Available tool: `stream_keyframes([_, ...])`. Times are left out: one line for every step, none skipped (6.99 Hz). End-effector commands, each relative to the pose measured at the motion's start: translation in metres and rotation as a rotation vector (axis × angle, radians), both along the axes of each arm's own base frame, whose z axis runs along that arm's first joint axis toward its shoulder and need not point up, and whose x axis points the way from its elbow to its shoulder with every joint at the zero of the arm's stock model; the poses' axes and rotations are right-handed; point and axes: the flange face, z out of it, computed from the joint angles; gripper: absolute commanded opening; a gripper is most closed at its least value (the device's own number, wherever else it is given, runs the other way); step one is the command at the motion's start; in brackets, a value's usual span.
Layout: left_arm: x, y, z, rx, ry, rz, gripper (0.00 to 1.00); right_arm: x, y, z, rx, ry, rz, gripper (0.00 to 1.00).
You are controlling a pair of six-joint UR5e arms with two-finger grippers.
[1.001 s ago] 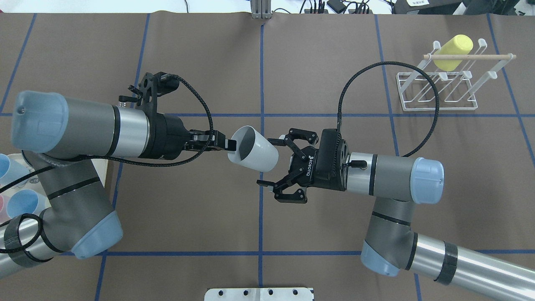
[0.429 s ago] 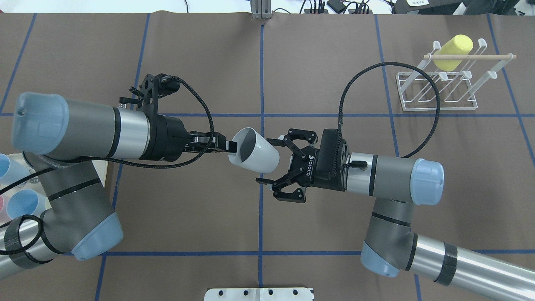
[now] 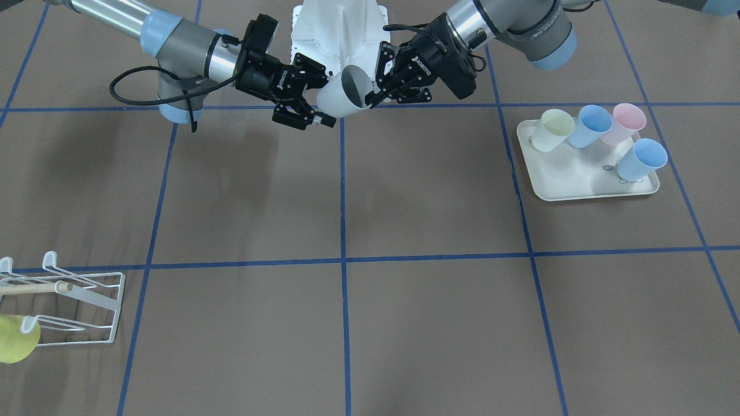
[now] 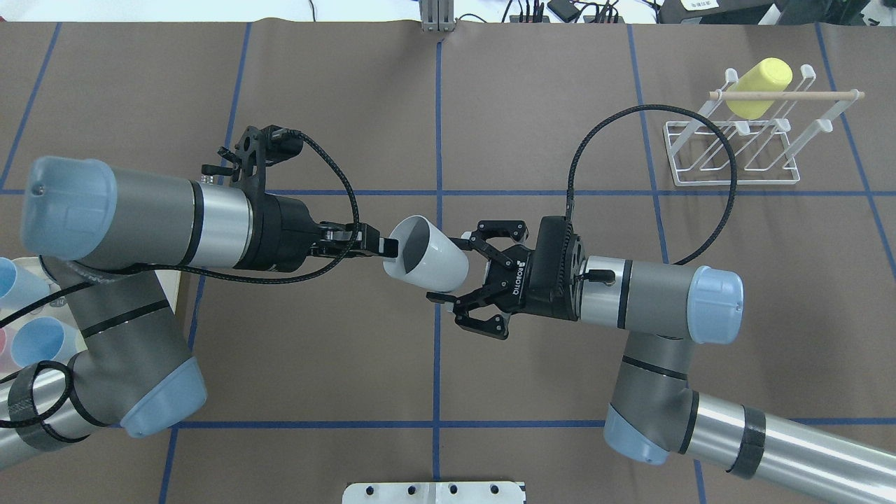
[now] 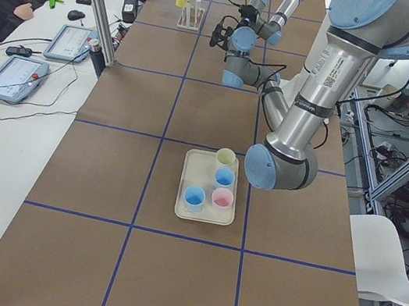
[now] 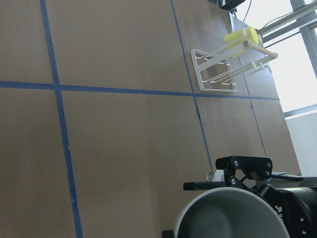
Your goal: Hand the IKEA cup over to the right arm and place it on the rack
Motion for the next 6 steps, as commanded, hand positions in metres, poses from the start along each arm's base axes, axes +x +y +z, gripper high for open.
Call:
stream_keyframes([0.0009, 0.0002, 0.0012, 0.0, -0.002, 0.001, 0.0, 0.0, 0.0002, 0.0, 0.0, 0.0, -0.002, 0.6])
stream_keyframes([0.0003, 0.0006, 0.0005, 0.002, 0.0, 0.001, 0.0, 0.0, 0.0, 0.0, -0.004, -0.001, -0.002, 0.51])
stream_keyframes([0.0007, 0.0003, 0.0001, 0.006, 0.001, 0.001, 0.45, 0.0011, -0.0005, 0.0003, -0.008, -0.002, -0.002, 0.43])
stream_keyframes([-0.0013, 0.0007, -0.0016, 0.01, 0.004, -0.001, 0.99, 0.0011, -0.0005, 0.0003, -0.008, -0.002, -0.002, 0.4])
stream_keyframes([-0.0017, -0.0001, 0.0003, 0.006, -0.001, -0.002, 1.0, 0.001, -0.0003, 0.0035, -0.008, 0.004, -0.003, 0.38])
stream_keyframes([-0.0057, -0.002, 0.0005, 0.007, -0.002, -0.007, 1.0, 0.001, -0.0004, 0.0045, -0.007, 0.007, -0.001, 0.38])
